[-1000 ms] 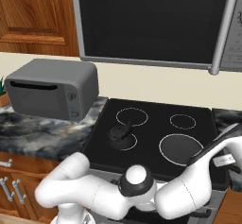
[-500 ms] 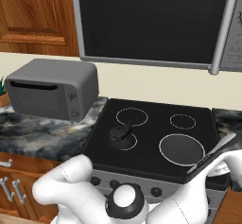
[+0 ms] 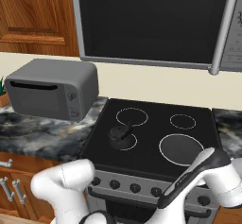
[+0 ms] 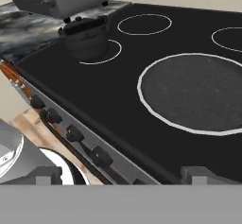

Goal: Pick the pan from the cabinet and place it on the stove. Then turn on the stove burner for the pan.

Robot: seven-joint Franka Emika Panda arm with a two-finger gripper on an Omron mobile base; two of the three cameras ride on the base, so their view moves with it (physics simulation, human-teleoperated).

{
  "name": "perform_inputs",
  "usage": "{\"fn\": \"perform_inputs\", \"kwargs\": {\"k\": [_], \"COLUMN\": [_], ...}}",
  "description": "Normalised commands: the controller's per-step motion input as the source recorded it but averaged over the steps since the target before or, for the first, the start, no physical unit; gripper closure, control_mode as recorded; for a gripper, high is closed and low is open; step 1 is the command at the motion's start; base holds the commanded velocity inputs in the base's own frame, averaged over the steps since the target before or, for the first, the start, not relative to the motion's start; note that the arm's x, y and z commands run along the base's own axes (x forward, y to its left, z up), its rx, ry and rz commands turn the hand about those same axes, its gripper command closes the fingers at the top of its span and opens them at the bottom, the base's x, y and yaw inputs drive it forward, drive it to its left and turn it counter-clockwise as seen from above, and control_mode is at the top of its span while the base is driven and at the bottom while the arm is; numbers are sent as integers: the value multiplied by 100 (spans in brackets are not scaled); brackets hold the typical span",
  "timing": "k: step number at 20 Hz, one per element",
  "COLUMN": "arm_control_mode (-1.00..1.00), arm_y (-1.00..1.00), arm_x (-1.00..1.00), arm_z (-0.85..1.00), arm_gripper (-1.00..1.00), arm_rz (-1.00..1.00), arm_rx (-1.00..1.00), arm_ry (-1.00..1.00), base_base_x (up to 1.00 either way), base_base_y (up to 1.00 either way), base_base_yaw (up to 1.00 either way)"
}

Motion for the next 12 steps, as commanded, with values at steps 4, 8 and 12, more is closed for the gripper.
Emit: {"fn": "perform_inputs", "kwargs": {"k": [4, 8, 12], "arm_control_mode": [-100, -100, -100], "arm_y": [63, 44, 13], "arm_x": [-30, -31, -28], "arm_z": [0, 0, 0], "arm_gripper": [-100, -100, -100], "arm_rz": [-1, 0, 0], "arm_rx": [0, 0, 0], "arm_ry": [-7, -4, -2], "base_base_x": [0, 0, 0], "base_base_y": [0, 0, 0], "base_base_yaw": [0, 0, 0]}}
